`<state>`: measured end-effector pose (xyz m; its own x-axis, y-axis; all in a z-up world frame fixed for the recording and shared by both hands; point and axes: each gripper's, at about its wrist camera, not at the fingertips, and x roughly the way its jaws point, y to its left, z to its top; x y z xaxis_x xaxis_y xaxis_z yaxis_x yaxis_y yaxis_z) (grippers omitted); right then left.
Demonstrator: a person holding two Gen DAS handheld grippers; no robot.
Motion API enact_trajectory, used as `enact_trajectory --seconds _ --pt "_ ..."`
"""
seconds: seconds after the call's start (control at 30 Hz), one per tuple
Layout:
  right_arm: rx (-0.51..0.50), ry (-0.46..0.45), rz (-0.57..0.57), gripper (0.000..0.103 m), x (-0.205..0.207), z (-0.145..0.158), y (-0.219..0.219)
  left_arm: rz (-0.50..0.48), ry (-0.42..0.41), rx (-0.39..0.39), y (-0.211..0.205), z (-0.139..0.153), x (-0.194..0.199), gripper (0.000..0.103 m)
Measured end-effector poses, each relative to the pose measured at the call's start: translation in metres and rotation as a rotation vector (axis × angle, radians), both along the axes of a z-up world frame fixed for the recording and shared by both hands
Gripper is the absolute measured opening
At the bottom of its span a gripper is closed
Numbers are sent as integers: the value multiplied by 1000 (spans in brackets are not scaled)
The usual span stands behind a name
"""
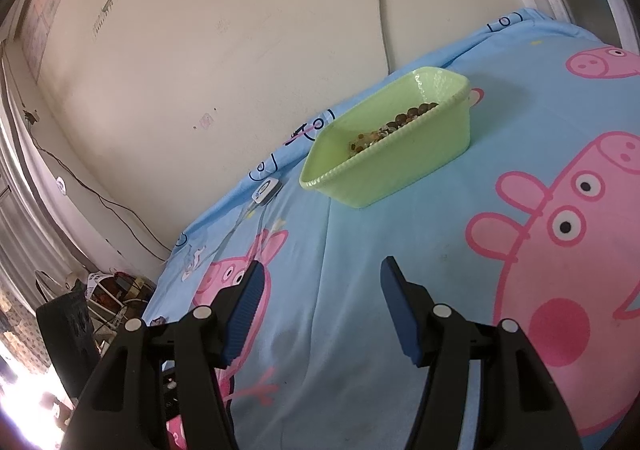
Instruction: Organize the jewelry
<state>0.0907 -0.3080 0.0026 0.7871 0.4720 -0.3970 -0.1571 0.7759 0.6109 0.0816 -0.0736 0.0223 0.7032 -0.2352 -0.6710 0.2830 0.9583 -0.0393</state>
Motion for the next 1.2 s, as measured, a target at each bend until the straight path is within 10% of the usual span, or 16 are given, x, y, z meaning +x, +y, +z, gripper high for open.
enact_trajectory --seconds 0.4,0.73,1.0,1.2 --pt "-132 36 113 36 8 1 31 237 83 -136 132 3 -5 49" --pt "-245 38 310 36 9 5 81 170 110 -252 143 5 -21 49" --pt "-437 68 479 12 34 6 154 31 111 -145 88 7 6 49" --pt "-546 63 544 0 39 4 172 -27 169 -2 66 -8 31 27"
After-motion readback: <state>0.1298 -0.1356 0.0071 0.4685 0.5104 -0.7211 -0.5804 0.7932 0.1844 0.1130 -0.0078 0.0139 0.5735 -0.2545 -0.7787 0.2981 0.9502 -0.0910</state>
